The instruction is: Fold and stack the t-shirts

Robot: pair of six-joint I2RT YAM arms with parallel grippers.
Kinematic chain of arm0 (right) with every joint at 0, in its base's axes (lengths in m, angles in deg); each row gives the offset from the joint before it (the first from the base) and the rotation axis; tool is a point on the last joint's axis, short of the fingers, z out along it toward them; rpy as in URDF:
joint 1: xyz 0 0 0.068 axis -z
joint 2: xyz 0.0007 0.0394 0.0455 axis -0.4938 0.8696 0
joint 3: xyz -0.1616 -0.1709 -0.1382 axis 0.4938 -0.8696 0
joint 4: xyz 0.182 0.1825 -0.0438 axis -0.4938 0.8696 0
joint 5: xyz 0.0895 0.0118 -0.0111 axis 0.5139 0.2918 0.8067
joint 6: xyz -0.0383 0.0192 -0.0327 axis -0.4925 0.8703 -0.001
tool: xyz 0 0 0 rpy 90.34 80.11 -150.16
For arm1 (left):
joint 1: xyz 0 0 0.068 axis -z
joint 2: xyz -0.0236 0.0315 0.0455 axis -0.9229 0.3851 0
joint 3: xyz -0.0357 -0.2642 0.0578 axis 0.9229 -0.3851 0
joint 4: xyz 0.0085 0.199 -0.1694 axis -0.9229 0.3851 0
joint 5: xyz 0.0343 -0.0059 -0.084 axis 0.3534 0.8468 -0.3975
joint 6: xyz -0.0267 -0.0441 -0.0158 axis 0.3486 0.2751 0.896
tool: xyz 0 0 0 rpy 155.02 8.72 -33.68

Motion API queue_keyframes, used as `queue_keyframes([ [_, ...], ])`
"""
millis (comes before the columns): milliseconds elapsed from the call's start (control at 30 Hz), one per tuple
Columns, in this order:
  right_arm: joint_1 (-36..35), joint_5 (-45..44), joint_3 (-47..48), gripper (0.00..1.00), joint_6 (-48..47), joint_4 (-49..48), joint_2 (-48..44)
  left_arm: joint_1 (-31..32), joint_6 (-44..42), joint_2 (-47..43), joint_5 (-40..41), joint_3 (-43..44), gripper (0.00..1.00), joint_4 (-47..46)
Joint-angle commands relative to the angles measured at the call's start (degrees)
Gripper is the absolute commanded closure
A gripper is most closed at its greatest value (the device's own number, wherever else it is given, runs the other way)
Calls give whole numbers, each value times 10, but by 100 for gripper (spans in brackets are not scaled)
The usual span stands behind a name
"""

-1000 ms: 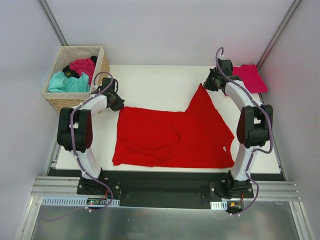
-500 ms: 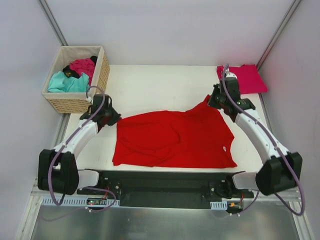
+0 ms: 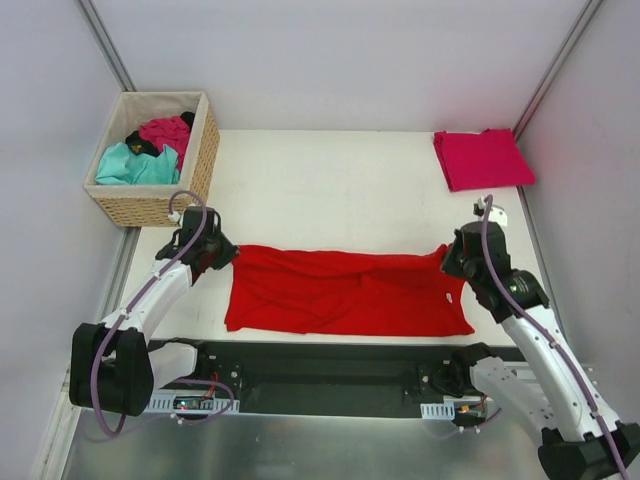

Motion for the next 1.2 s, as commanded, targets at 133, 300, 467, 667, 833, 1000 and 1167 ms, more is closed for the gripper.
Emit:
queue_keyframes([
  [133, -27, 5, -66, 99, 74, 108, -126, 8, -14, -2, 30, -5, 100, 1],
  [300, -36, -7, -69, 99, 89, 155, -167, 8, -16, -1, 29, -6, 100, 1],
  [467, -38, -4, -86, 99, 97, 166, -185, 8, -17, -6, 29, -9, 100, 1],
  [667, -40, 1, -101, 99, 102, 162, -188, 8, -18, -14, 22, -12, 100, 1],
  [833, -45, 7, -105, 99, 108, 162, -192, 8, -18, -41, 15, -20, 100, 7],
  [1000, -51, 0, -112, 99, 113, 164, -185, 8, -7, -113, 15, -43, 100, 30],
  [1167, -56, -5, -105, 99, 110, 165, -170, 8, -13, -159, 22, -54, 100, 71],
])
